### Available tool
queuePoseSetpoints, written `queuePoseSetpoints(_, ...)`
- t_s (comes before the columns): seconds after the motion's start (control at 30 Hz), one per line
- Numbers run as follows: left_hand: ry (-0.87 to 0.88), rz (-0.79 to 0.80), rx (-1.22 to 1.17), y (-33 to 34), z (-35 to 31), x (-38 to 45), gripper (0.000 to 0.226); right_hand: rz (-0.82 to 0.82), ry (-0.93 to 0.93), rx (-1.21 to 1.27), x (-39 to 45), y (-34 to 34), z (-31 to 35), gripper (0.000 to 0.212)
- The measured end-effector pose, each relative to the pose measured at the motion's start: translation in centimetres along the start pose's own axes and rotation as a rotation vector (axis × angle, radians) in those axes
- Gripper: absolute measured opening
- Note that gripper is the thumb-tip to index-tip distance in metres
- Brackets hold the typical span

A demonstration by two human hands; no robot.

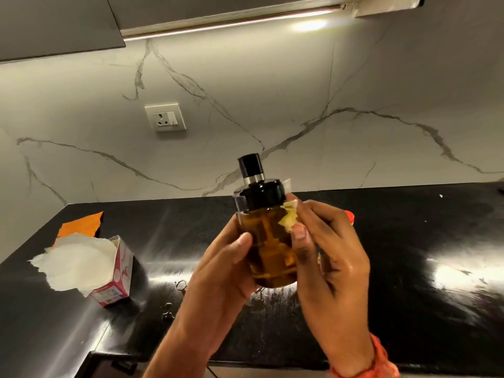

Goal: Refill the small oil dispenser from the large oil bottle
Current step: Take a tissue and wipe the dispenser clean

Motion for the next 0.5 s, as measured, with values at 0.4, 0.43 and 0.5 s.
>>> queuePoseSetpoints(0.4,0.146,-0.302,0.126,0.3,0.8,0.4,0.051,0.083,-0.036,0.011,-1.8,2.1,1.5,0.043)
queuePoseSetpoints(0.43,0.152,-0.304,0.118,0.4,0.8,0.6,0.052,0.093,-0.035,0.011,-1.9,2.3,1.5,0.045)
queuePoseSetpoints(0.5,0.163,-0.316,0.112,0.3,0.7,0.9,0.051,0.101,-0.039,0.006,-1.8,2.4,1.3,0.046)
Point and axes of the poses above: each hand's wrist, its own x-axis towards the middle knuckle, its own y-axis out of the palm, z = x × y, the point moved 5 cm from there along x, towards the middle knuckle, and after that the axes turned 2 degrees about y, right-handed, at the moved point
